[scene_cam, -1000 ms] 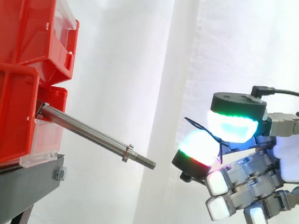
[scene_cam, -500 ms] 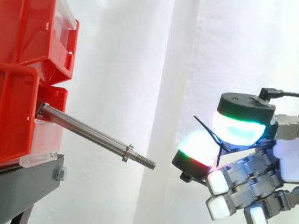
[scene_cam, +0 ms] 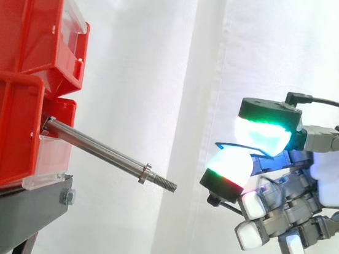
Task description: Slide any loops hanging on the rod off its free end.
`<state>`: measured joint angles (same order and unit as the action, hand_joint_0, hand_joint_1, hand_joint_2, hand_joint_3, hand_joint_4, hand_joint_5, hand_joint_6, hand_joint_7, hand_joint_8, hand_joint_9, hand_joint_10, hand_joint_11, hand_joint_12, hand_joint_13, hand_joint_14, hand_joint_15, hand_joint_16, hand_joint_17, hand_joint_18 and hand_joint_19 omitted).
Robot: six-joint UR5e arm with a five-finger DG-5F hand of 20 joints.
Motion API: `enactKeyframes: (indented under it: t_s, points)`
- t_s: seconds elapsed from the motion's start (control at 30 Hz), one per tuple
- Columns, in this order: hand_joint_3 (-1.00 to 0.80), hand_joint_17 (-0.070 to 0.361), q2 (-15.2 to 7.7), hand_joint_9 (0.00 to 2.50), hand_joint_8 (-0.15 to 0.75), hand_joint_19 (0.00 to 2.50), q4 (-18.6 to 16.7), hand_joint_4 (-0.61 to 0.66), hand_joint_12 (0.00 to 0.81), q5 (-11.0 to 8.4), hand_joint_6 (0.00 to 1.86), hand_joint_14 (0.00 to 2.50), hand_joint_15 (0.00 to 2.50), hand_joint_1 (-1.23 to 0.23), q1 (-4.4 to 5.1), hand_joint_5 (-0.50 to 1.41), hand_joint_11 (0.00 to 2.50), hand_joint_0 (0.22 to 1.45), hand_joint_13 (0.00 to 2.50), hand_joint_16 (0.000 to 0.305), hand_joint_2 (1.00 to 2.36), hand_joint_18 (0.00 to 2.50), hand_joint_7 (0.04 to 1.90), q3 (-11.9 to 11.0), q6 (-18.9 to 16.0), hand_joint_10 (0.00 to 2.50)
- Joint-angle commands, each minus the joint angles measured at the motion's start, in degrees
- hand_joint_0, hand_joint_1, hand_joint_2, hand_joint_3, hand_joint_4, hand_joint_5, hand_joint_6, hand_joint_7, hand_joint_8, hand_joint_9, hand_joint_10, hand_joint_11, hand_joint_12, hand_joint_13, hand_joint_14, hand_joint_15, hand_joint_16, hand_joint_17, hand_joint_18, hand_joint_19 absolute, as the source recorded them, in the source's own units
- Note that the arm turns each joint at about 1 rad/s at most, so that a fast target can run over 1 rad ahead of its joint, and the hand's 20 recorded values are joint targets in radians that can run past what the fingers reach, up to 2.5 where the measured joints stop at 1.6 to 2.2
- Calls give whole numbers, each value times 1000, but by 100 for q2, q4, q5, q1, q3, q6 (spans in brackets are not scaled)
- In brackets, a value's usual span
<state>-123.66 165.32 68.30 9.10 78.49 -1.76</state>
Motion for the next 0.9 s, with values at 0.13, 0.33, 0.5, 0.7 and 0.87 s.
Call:
enactKeyframes:
  t_s: [0.13,0.33,0.5,0.7,0.87]
  points:
    - [-126,146,0,1030,423,530,79,178,433,-1,891,8,269,-678,4,-152,411,601,964,65,1015,1076,991,0,0,9]
    - [-128,143,9,999,409,532,510,183,427,-1,904,9,271,-708,4,-159,419,607,948,64,1015,1067,956,0,-44,9]
    - [-312,130,0,995,382,565,571,197,399,-1,889,10,288,-642,13,-161,409,600,925,58,1014,1011,939,0,-176,12]
    - [-383,133,9,1011,390,573,562,196,406,-36,861,10,293,-565,21,-156,403,578,928,59,1009,1010,978,0,-176,10]
    - [-369,133,9,1010,392,583,571,196,410,-36,855,10,296,-638,21,-154,406,571,929,59,1010,1011,995,0,-176,10]
